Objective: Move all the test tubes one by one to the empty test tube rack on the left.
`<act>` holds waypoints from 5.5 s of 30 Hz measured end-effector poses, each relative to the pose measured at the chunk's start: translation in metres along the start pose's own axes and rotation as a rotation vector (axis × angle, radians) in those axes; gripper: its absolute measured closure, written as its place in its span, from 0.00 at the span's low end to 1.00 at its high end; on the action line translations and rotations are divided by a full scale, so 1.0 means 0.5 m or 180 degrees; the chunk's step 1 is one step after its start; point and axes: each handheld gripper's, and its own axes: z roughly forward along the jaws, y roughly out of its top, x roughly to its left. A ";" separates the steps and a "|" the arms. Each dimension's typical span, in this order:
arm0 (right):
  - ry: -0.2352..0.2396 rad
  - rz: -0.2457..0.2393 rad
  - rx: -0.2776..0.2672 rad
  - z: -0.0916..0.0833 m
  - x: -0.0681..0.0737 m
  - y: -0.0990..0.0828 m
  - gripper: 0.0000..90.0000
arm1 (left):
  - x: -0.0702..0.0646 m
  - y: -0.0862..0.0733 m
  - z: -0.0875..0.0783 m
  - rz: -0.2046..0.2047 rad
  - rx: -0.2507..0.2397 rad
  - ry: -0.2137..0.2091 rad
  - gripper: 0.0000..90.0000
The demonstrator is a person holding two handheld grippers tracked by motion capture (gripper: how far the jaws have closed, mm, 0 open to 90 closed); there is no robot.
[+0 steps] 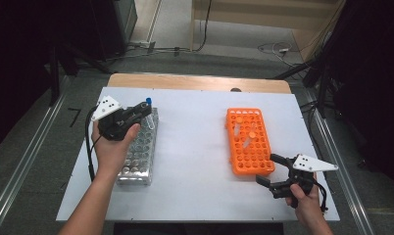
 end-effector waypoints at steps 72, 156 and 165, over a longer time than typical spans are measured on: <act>-0.0130 0.0077 0.0007 0.006 -0.019 0.002 0.01 | -0.048 -0.051 0.004 -0.0241 0.0232 -0.0154 0.04; -0.0625 -0.0083 0.0574 0.189 -0.165 0.090 0.83 | -0.133 -0.104 -0.037 -0.0129 0.0380 -0.0488 0.00; -0.0628 -0.0060 0.0419 0.177 -0.162 0.097 0.83 | -0.133 -0.104 -0.038 -0.0131 0.0376 -0.0486 0.00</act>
